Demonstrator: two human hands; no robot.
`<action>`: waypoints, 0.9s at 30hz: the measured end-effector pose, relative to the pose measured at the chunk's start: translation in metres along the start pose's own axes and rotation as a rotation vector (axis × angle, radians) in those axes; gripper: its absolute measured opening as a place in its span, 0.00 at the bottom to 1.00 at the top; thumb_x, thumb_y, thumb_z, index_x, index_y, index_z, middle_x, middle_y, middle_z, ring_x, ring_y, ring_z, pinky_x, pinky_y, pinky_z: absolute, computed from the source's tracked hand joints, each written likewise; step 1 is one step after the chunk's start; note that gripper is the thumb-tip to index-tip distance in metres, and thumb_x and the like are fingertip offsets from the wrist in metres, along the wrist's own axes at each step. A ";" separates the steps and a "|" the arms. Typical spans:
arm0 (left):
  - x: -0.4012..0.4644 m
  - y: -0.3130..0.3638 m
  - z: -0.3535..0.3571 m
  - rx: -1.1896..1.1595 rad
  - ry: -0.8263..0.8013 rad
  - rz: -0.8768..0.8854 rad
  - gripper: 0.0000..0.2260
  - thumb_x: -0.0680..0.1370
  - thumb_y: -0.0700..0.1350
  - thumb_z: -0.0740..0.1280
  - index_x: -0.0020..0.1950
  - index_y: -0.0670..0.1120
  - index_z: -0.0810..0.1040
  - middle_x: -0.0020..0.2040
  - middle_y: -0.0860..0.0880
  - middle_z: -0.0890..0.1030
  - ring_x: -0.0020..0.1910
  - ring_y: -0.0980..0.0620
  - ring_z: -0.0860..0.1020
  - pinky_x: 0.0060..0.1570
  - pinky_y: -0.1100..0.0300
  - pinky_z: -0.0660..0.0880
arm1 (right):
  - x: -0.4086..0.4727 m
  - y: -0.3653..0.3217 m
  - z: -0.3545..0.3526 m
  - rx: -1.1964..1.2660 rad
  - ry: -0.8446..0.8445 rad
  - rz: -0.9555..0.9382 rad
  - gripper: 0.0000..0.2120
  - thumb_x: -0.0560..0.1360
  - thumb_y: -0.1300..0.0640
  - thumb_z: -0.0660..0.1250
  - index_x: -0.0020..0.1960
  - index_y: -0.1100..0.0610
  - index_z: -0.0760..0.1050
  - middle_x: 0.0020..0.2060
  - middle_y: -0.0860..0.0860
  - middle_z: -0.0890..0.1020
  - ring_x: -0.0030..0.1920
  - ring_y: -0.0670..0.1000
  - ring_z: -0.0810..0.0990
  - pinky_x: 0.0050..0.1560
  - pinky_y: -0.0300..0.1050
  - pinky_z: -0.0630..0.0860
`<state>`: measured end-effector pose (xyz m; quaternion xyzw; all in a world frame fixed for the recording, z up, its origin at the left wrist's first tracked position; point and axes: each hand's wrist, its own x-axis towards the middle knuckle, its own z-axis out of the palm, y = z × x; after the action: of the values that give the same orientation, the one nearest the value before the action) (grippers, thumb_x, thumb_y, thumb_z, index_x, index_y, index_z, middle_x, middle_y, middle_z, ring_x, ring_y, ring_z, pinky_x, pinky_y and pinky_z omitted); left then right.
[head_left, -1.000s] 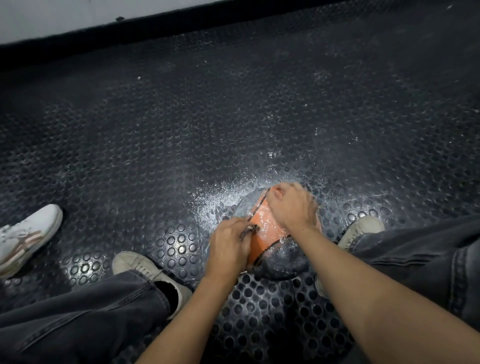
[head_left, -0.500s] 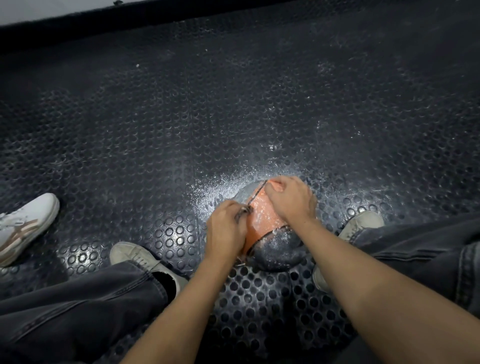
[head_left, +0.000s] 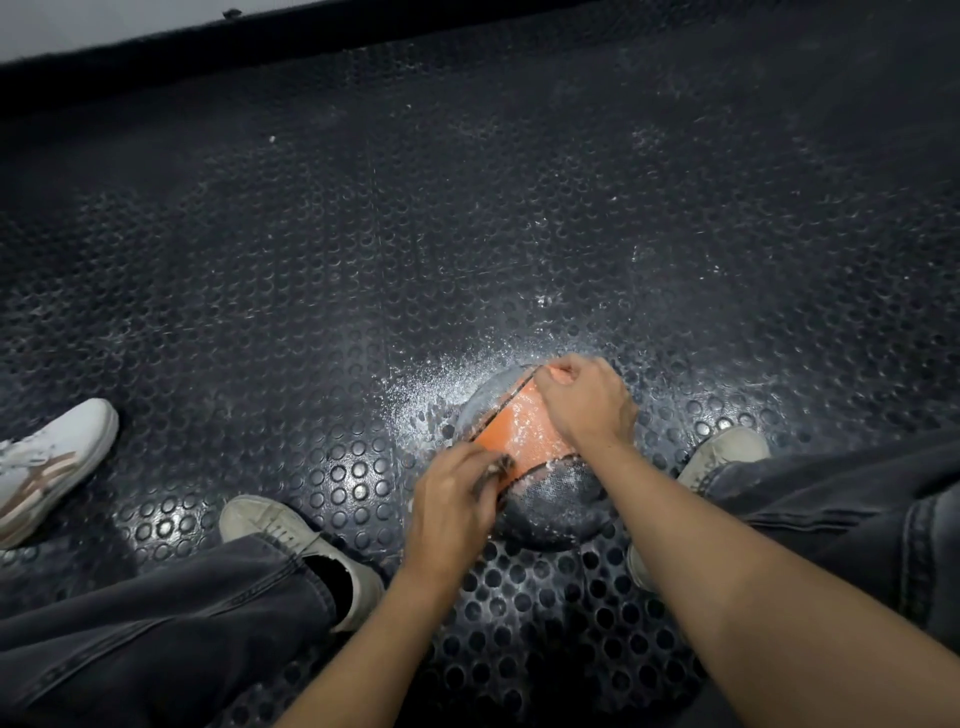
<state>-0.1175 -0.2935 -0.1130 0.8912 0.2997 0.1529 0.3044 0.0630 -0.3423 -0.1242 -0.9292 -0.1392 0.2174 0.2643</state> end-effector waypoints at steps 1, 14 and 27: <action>-0.008 -0.001 0.001 0.013 -0.018 0.018 0.09 0.71 0.38 0.74 0.51 0.42 0.83 0.46 0.50 0.83 0.43 0.56 0.77 0.47 0.60 0.79 | 0.001 0.002 0.000 0.002 -0.003 -0.010 0.17 0.77 0.39 0.64 0.62 0.45 0.77 0.58 0.48 0.78 0.51 0.49 0.74 0.65 0.57 0.71; -0.006 -0.003 -0.002 0.008 -0.030 0.037 0.09 0.71 0.39 0.73 0.51 0.42 0.84 0.46 0.49 0.83 0.44 0.57 0.77 0.49 0.63 0.77 | 0.001 -0.003 0.004 -0.074 0.039 -0.058 0.18 0.77 0.39 0.62 0.62 0.47 0.78 0.57 0.49 0.78 0.49 0.49 0.75 0.64 0.57 0.73; 0.001 -0.004 -0.002 0.017 -0.043 0.076 0.07 0.73 0.41 0.71 0.50 0.43 0.84 0.46 0.49 0.83 0.43 0.54 0.79 0.47 0.63 0.77 | 0.002 -0.007 0.005 -0.111 0.034 -0.090 0.16 0.78 0.40 0.61 0.59 0.46 0.79 0.54 0.48 0.79 0.48 0.50 0.77 0.63 0.57 0.73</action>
<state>-0.1192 -0.2893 -0.1134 0.9076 0.2604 0.1425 0.2970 0.0615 -0.3340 -0.1250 -0.9388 -0.1881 0.1815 0.2242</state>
